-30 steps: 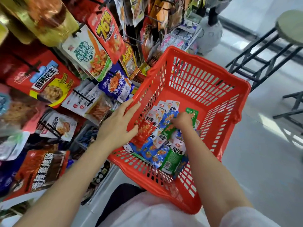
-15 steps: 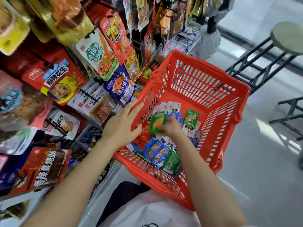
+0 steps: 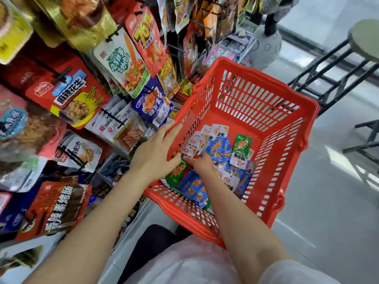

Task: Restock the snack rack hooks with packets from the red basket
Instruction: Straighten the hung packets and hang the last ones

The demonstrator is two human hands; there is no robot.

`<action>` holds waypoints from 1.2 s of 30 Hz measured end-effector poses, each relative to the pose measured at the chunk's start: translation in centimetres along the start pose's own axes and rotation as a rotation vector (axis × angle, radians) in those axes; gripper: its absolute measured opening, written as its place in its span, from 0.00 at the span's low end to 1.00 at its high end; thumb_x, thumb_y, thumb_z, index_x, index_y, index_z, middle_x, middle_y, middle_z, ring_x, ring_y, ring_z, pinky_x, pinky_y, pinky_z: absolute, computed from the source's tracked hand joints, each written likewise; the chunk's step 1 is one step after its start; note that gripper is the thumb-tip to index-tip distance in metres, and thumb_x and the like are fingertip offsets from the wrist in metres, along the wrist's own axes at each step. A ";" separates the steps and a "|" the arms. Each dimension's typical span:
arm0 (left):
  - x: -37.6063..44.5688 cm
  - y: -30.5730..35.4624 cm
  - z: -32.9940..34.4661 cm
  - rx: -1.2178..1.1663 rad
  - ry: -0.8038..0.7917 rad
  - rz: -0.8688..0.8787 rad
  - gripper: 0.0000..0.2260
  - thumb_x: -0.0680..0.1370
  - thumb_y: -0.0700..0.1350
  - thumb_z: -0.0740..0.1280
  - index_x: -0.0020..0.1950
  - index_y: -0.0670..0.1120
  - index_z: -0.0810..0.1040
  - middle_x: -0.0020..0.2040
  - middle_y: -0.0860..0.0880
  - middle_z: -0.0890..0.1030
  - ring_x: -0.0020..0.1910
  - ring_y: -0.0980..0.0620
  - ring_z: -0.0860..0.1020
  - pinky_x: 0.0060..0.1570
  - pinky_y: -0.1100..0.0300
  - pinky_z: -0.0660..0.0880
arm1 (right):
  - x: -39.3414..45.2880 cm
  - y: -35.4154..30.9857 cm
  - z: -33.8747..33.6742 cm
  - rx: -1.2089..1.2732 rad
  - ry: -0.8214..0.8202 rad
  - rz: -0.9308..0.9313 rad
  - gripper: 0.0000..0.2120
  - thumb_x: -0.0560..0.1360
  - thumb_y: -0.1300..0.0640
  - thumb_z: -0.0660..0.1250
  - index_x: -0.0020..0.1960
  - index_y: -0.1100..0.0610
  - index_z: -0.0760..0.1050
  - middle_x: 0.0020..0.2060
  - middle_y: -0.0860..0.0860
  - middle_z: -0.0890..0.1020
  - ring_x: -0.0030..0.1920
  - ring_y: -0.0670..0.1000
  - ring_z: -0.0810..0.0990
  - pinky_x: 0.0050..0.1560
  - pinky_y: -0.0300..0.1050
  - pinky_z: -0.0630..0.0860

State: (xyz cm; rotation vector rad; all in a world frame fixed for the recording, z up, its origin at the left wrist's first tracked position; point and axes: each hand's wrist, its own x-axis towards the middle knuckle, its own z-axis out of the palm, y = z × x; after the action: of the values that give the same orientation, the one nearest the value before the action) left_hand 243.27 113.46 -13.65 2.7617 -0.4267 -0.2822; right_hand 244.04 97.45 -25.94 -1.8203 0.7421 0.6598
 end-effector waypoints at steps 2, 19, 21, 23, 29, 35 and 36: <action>0.0 0.0 0.0 -0.010 0.000 -0.001 0.33 0.81 0.56 0.64 0.83 0.56 0.52 0.82 0.56 0.51 0.75 0.51 0.67 0.45 0.55 0.80 | 0.6 0.1 0.3 0.045 0.024 -0.024 0.43 0.74 0.48 0.75 0.80 0.58 0.57 0.75 0.55 0.68 0.73 0.58 0.69 0.68 0.52 0.70; 0.1 0.0 -0.2 -0.058 -0.009 -0.010 0.34 0.80 0.55 0.65 0.83 0.56 0.53 0.81 0.56 0.51 0.74 0.52 0.67 0.47 0.57 0.76 | 2.0 -0.5 3.0 0.672 -0.056 0.094 0.23 0.75 0.61 0.72 0.68 0.56 0.69 0.59 0.56 0.81 0.55 0.56 0.82 0.58 0.57 0.80; 0.2 0.1 -0.2 -0.067 -0.015 0.002 0.34 0.80 0.55 0.65 0.82 0.56 0.53 0.80 0.57 0.52 0.71 0.52 0.70 0.41 0.60 0.73 | 1.1 -1.1 1.5 0.696 -0.086 0.089 0.20 0.76 0.63 0.72 0.66 0.58 0.71 0.57 0.56 0.83 0.53 0.57 0.83 0.56 0.57 0.80; 0.4 0.1 -0.4 -0.109 -0.017 -0.015 0.34 0.80 0.55 0.65 0.82 0.56 0.53 0.79 0.58 0.54 0.68 0.52 0.72 0.38 0.60 0.71 | -0.4 -2.1 -0.7 0.703 -0.137 0.034 0.21 0.76 0.64 0.72 0.67 0.58 0.73 0.58 0.57 0.83 0.56 0.59 0.83 0.59 0.60 0.79; 1.4 2.7 -4.2 -0.475 0.165 -0.068 0.33 0.74 0.57 0.66 0.78 0.52 0.66 0.70 0.56 0.67 0.68 0.60 0.64 0.65 0.70 0.60 | -8.0 -7.5 -8.4 0.746 -0.423 -0.174 0.10 0.77 0.65 0.69 0.57 0.56 0.77 0.52 0.56 0.85 0.50 0.55 0.85 0.55 0.55 0.81; 2.1 6.1 -5.6 -1.454 -0.253 -0.523 0.24 0.75 0.53 0.73 0.70 0.51 0.76 0.69 0.52 0.77 0.71 0.49 0.73 0.68 0.54 0.70 | -10.9 -11.3 -9.9 0.813 -0.448 -0.332 0.19 0.74 0.58 0.70 0.64 0.60 0.77 0.57 0.59 0.84 0.54 0.59 0.84 0.58 0.56 0.81; 1.9 6.2 -5.7 -1.513 -0.297 -0.518 0.24 0.73 0.54 0.75 0.67 0.48 0.79 0.67 0.48 0.80 0.70 0.46 0.75 0.71 0.48 0.70 | -10.9 -11.4 -10.1 0.794 -0.407 -0.349 0.16 0.75 0.60 0.70 0.63 0.58 0.77 0.54 0.57 0.85 0.51 0.56 0.85 0.54 0.53 0.82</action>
State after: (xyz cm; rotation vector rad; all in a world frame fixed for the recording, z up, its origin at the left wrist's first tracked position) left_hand 244.79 108.91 -6.50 1.2692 0.3665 -0.7415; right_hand 246.38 93.35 -7.82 -0.9999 0.3195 0.3959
